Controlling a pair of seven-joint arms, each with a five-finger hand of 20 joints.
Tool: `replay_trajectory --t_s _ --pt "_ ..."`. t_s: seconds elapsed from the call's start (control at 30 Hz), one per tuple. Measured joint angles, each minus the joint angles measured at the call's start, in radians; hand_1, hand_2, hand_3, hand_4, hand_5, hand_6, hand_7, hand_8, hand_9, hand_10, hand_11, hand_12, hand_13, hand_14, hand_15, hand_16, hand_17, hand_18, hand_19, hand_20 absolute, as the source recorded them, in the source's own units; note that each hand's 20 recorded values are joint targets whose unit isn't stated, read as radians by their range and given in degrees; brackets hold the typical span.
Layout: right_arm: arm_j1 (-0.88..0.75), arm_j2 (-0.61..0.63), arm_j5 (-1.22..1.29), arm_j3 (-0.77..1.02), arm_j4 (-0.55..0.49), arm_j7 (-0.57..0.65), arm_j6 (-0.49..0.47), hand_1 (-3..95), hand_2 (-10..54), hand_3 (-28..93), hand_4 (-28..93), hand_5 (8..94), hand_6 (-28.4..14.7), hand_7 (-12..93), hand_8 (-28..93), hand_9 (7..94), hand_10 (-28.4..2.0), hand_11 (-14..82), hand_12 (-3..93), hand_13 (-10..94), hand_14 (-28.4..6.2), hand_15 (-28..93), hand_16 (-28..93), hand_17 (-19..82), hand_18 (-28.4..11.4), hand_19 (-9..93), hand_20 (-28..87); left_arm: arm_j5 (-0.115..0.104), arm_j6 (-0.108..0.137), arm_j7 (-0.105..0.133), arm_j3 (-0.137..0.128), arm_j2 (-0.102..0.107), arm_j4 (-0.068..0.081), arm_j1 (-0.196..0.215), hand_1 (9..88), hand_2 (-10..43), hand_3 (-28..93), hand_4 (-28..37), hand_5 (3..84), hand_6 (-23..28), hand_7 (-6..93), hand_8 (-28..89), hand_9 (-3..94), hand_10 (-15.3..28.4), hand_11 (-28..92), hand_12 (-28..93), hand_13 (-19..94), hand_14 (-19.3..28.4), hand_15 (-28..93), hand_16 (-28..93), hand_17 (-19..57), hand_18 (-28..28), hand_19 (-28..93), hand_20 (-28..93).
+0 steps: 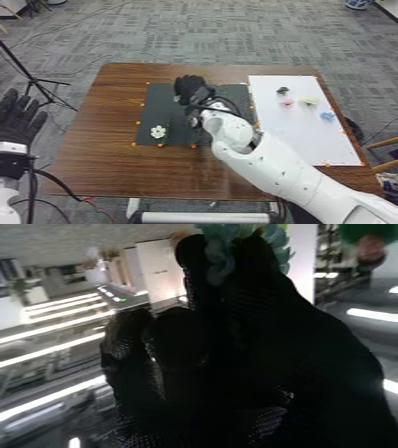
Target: Arrange flowers
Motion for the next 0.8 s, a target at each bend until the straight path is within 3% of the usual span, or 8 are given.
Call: replay_trajectory --t_s 0.23,0.43,0.67,0.8 --pt "0.032 -0.042 -0.046 -0.093 0.076 0.011 0.016 64.8 -9.5 68 -28 75.5 1.2 32 3 86.5 -7.6 11.0 42.1 75 -6.1 68 39 39 -23.4 86 41 0.008 0.002 -0.027 0.034 0.018 0.022 -0.061 21.9 21.3 60 -28.3 34.8 7.0 5.8 -7 29.7 11.7 8 11 19 10.3 15 -3 -3.7 7.6 14 9" --pt "0.057 -0.056 -0.079 -0.155 0.105 0.035 0.023 64.0 -9.5 68 -28 72.8 0.5 30 0 83.8 -7.8 9.3 38.6 74 -5.0 64 43 38 -23.2 85 41 0.009 0.002 -0.030 0.039 0.033 0.022 -0.069 21.9 21.2 60 -28.3 34.9 7.0 5.7 -7 29.6 11.7 8 10 19 10.4 15 -3 -3.8 7.7 15 9" --pt "0.053 -0.065 -0.108 -0.148 0.116 0.063 0.011 63.3 -9.5 67 -28 68.3 0.6 24 -5 79.4 -8.4 6.9 34.4 72 -4.7 63 43 36 -23.3 84 40 0.010 0.002 -0.031 0.036 0.034 0.022 -0.069 21.5 20.1 63 -28.3 34.8 7.1 5.6 -6 29.6 11.7 8 10 19 10.5 15 -3 -4.0 7.8 15 9" --pt "0.046 -0.065 -0.108 -0.129 0.106 0.070 -0.028 59.5 -9.5 71 -28 65.6 -0.1 21 -14 73.4 -10.2 14.0 23.5 71 -4.2 60 42 36 -23.4 84 39 0.010 0.002 -0.029 0.029 0.033 0.020 -0.063 21.3 19.7 64 -28.3 34.8 7.2 5.5 -6 29.5 11.9 8 10 19 10.8 14 -3 -4.1 8.0 16 9"
